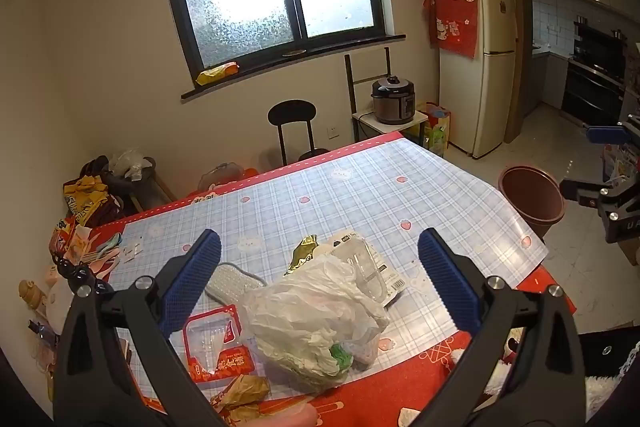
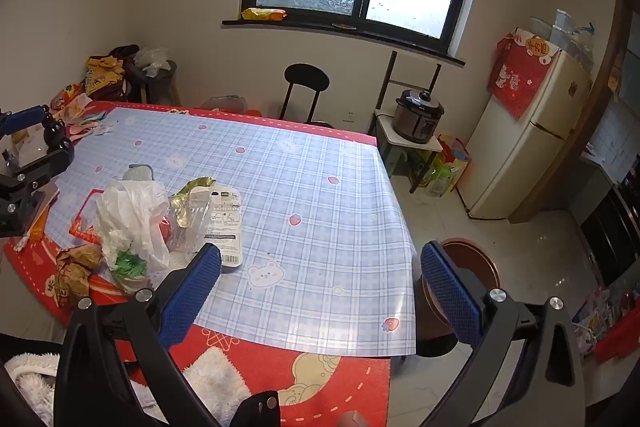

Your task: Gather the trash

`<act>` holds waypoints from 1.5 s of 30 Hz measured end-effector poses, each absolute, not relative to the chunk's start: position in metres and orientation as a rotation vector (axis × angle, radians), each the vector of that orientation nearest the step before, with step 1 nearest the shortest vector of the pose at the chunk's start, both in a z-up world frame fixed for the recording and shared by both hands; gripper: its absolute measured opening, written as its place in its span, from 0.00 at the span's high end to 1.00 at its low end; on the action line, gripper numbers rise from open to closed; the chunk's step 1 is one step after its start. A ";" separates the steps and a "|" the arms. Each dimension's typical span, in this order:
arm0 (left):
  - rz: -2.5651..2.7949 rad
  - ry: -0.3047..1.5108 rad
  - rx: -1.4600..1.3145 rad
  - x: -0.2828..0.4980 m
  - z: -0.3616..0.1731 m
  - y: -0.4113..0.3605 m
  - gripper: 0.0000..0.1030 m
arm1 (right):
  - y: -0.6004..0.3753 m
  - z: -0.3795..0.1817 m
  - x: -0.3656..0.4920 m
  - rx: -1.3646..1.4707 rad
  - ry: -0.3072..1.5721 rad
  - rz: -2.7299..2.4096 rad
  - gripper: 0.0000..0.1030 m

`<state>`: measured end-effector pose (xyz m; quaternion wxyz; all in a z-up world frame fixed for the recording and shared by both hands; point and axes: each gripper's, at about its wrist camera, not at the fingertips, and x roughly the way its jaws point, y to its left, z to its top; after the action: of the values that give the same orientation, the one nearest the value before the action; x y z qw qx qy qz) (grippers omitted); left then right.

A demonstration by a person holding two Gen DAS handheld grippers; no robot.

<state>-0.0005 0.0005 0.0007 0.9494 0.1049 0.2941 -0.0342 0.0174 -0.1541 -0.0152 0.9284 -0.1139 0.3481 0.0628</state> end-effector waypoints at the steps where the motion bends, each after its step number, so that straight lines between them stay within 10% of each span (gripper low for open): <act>1: -0.071 0.597 0.214 -0.001 0.001 0.000 0.05 | -0.154 -0.015 0.017 -0.241 0.710 0.124 0.04; 45: -0.090 0.585 0.207 0.004 0.007 0.003 0.05 | -0.155 -0.012 0.020 -0.229 0.704 0.096 0.04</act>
<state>0.0041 0.0029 0.0066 0.9514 0.1016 0.2875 -0.0441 0.0202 -0.1553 -0.0122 0.9312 -0.1118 0.3438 0.0470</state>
